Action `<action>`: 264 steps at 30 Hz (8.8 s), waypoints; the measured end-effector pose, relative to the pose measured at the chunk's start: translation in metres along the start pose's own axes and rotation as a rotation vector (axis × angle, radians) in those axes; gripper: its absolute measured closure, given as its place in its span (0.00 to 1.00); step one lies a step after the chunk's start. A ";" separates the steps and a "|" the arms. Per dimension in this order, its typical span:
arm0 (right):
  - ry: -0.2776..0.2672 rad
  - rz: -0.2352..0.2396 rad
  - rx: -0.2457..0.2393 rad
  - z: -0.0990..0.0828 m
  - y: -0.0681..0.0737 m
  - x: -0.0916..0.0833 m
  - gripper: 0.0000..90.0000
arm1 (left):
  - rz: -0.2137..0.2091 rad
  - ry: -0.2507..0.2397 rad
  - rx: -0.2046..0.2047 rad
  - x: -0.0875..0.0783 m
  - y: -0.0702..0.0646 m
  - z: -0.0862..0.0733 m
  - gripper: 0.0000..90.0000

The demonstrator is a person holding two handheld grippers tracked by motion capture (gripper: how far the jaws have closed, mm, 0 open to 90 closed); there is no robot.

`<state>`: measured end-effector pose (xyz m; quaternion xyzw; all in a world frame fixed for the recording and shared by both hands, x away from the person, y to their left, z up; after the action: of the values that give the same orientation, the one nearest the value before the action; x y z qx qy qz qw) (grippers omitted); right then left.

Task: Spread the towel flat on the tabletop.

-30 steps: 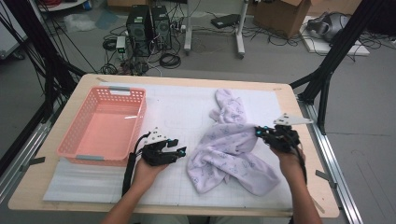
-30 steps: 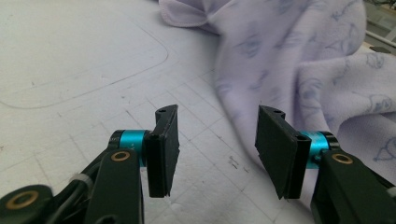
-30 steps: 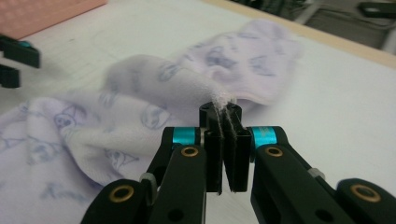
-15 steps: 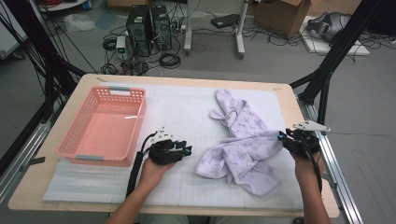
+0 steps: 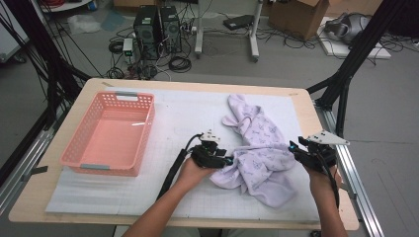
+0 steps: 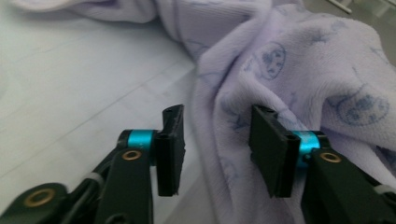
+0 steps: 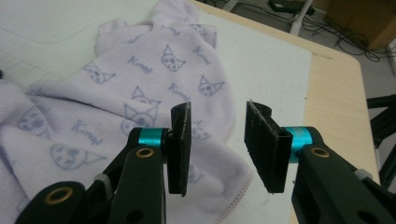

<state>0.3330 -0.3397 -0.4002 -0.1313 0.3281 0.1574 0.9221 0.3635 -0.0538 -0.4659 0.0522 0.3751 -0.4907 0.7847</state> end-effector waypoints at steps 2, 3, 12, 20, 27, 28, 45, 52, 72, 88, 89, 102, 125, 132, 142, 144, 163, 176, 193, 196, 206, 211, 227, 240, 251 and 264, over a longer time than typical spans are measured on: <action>0.000 0.009 -0.001 -0.001 0.001 0.001 0.67 | -0.025 0.020 0.022 0.008 -0.009 0.003 0.54; -0.002 0.013 0.000 -0.001 0.002 0.001 0.67 | -0.033 0.031 0.031 0.013 -0.013 0.004 0.51; 0.002 0.044 0.004 -0.005 0.007 0.006 0.68 | 0.023 0.098 0.147 0.028 -0.030 0.008 0.83; 0.003 0.076 0.011 -0.009 0.013 0.014 0.68 | 0.144 0.005 0.045 -0.013 0.010 0.001 0.92; 0.015 0.104 -0.007 -0.007 0.025 0.022 0.68 | 0.289 -0.080 -0.068 -0.070 0.060 -0.018 0.92; 0.014 0.109 -0.007 -0.006 0.027 0.023 0.68 | 0.313 -0.092 -0.082 -0.078 0.065 -0.020 0.92; 0.116 0.399 -0.151 -0.006 0.101 0.071 0.63 | 0.315 -0.189 -0.112 -0.103 0.071 -0.036 0.76; 0.135 0.309 -0.191 -0.003 0.096 0.082 0.97 | 0.305 -0.187 -0.109 -0.103 0.069 -0.036 0.58; 0.086 -0.077 0.039 -0.016 0.008 0.057 0.76 | 0.165 -0.197 0.019 -0.099 0.028 -0.031 0.62; 0.024 0.134 -0.041 -0.045 0.060 0.004 0.71 | 0.070 -0.016 0.070 -0.038 -0.034 -0.040 0.58; 0.032 0.142 -0.049 -0.048 0.063 0.003 0.71 | 0.070 -0.016 0.070 -0.038 -0.034 -0.040 0.55; 0.030 0.167 -0.046 -0.064 0.066 -0.012 0.72 | 0.206 0.052 0.079 -0.035 -0.028 -0.049 0.94; 0.056 0.201 -0.077 -0.060 0.081 0.001 0.72 | 0.277 -0.142 -0.144 -0.127 0.019 -0.091 0.56; 0.043 0.175 -0.052 -0.063 0.069 -0.008 0.72 | 0.231 -0.148 -0.082 -0.131 -0.008 -0.100 0.58; 0.043 0.174 -0.047 -0.065 0.069 -0.010 0.72 | 0.159 -0.035 -0.040 -0.089 -0.025 -0.096 0.56; 0.047 0.180 -0.052 -0.064 0.072 -0.008 0.72 | 0.171 -0.004 -0.021 -0.079 -0.027 -0.094 0.53; 0.083 0.203 -0.066 -0.064 0.080 0.006 0.65 | 0.250 0.008 0.022 -0.152 -0.013 -0.126 0.94; 0.174 0.302 -0.097 -0.070 0.090 0.009 0.98 | 0.155 -0.028 -0.024 -0.156 -0.018 -0.140 0.93; 0.051 0.240 -0.016 -0.087 0.058 -0.035 0.70 | 0.238 -0.142 -0.145 -0.154 -0.006 -0.128 0.51; 0.082 0.169 0.028 -0.086 0.049 -0.020 0.68 | 0.224 -0.101 -0.163 -0.139 -0.003 -0.123 0.51; 0.167 0.245 0.034 -0.099 0.056 -0.015 0.97 | 0.219 -0.002 -0.084 -0.119 -0.012 -0.126 0.92; 0.222 0.252 0.005 -0.113 0.059 -0.038 0.98 | 0.197 0.013 -0.083 -0.135 -0.019 -0.139 0.97; 0.091 0.301 0.012 -0.111 0.064 -0.068 0.67 | 0.169 -0.105 -0.165 -0.151 -0.014 -0.138 0.50; 0.152 0.291 -0.085 -0.065 0.088 0.020 0.65 | 0.326 0.017 -0.058 -0.118 -0.007 -0.121 0.75; 0.082 0.158 0.077 -0.046 0.058 0.048 0.95 | 0.377 -0.035 -0.146 -0.113 0.034 -0.090 0.94; 0.066 0.025 0.089 -0.035 0.035 0.060 0.92 | 0.356 -0.064 -0.186 -0.111 0.043 -0.090 0.63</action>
<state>0.3442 -0.3070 -0.4705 -0.0910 0.3665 0.1497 0.9138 0.3239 0.0903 -0.4717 0.0296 0.3782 -0.3088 0.8722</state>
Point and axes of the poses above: each handheld gripper's, and its own axes: x roughly forward along the jaws, z roughly out of its top, y roughly to its left, the point moved 4 cm from there along x, roughly forward along the jaws, and after that the axes turned 8 degrees about y, right-handed, at the moved point
